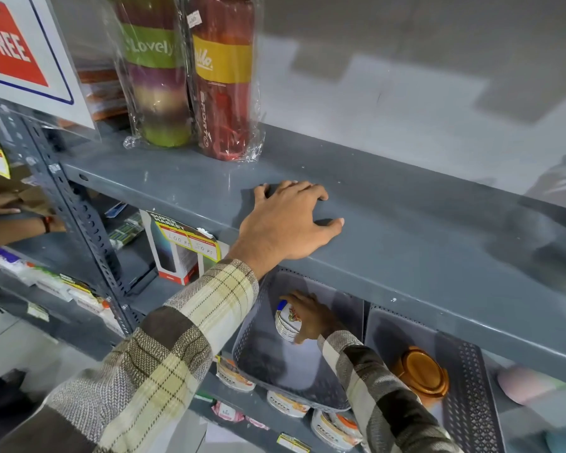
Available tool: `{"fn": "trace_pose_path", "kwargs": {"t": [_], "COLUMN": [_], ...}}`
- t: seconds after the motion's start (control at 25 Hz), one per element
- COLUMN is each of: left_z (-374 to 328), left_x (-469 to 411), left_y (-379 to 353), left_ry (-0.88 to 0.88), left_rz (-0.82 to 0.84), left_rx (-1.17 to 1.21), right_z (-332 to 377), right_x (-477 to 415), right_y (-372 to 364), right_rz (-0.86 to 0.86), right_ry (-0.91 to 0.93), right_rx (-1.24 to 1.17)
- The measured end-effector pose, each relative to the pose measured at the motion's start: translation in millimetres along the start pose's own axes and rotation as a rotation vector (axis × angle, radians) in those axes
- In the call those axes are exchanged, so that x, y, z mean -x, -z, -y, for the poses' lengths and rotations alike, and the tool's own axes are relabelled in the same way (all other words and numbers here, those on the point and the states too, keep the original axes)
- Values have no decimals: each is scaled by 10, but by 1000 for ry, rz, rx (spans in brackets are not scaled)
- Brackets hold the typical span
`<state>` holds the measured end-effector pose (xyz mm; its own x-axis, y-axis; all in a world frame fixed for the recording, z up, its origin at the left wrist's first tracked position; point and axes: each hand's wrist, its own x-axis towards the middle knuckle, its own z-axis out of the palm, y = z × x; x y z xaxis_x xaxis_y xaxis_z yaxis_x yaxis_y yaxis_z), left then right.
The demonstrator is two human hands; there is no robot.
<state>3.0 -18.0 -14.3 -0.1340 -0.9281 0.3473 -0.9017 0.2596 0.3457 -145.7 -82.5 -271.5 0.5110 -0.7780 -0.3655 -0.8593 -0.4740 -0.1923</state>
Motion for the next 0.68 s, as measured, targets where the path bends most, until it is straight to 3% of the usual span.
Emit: {"fn": "trace_pose_path", "kwargs": {"t": [0.68], "left_z": [-21], "left_x": [9], "left_y": [38], "left_ry": [-7], "left_rz": [10], "left_rx": [0], "right_z": [-24], "right_x": [209], "right_y": [-47], "right_rz": [-37], "right_ry": [-47], "right_rx": [19]}}
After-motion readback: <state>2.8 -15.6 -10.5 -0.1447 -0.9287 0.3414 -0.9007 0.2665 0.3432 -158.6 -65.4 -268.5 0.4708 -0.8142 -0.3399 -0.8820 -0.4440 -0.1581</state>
